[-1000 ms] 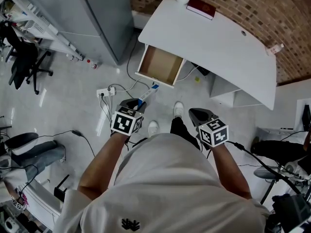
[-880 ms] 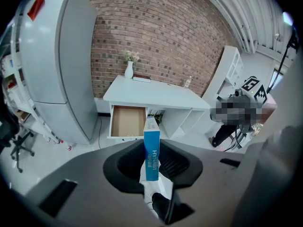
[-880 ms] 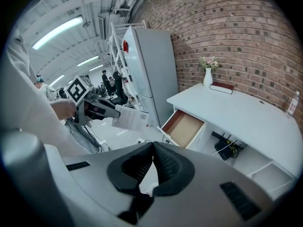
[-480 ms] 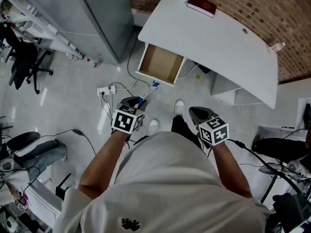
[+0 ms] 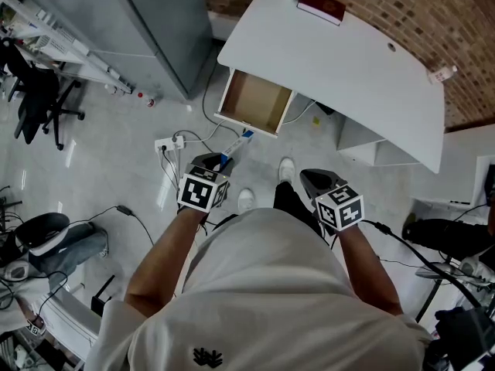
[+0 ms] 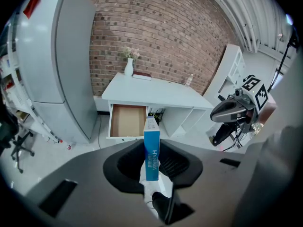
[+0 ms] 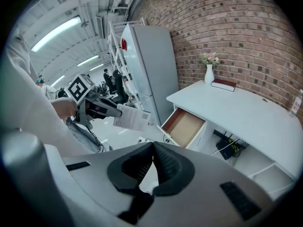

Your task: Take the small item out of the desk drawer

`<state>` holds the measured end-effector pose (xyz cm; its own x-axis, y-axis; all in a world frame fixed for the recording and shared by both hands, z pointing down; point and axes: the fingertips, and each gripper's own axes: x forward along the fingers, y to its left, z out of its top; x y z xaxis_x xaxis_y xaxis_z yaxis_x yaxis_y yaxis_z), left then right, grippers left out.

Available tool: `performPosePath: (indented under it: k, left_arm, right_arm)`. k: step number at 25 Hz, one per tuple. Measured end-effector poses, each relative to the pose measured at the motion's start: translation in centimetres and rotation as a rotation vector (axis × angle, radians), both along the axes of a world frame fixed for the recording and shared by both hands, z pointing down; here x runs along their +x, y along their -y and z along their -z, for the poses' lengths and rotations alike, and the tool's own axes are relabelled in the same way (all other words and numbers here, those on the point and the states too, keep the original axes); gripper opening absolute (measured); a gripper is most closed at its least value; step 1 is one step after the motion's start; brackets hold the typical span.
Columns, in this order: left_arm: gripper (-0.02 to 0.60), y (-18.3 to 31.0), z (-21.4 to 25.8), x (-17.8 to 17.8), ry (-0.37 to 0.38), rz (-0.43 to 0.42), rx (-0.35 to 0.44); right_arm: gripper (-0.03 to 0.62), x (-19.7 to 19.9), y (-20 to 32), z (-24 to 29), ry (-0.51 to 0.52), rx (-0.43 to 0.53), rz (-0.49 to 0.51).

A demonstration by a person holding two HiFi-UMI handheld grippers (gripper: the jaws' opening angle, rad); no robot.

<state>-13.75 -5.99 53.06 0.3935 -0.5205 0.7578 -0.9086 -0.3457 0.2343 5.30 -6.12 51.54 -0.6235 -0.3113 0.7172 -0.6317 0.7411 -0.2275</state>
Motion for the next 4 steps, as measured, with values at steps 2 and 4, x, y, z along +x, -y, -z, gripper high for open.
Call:
performPosePath:
  k: [2,4]
  left_arm:
    - [0.101,0.8,-0.1,0.2,0.004,-0.001,-0.003]
    - [0.101,1.7,-0.2,0.5,0.007,-0.002,-0.004]
  right_arm:
    - [0.031,0.2,0.7,-0.1,-0.001,-0.002,0.003]
    - [0.031,0.5,1.5,-0.2,-0.002,-0.003,0.005]
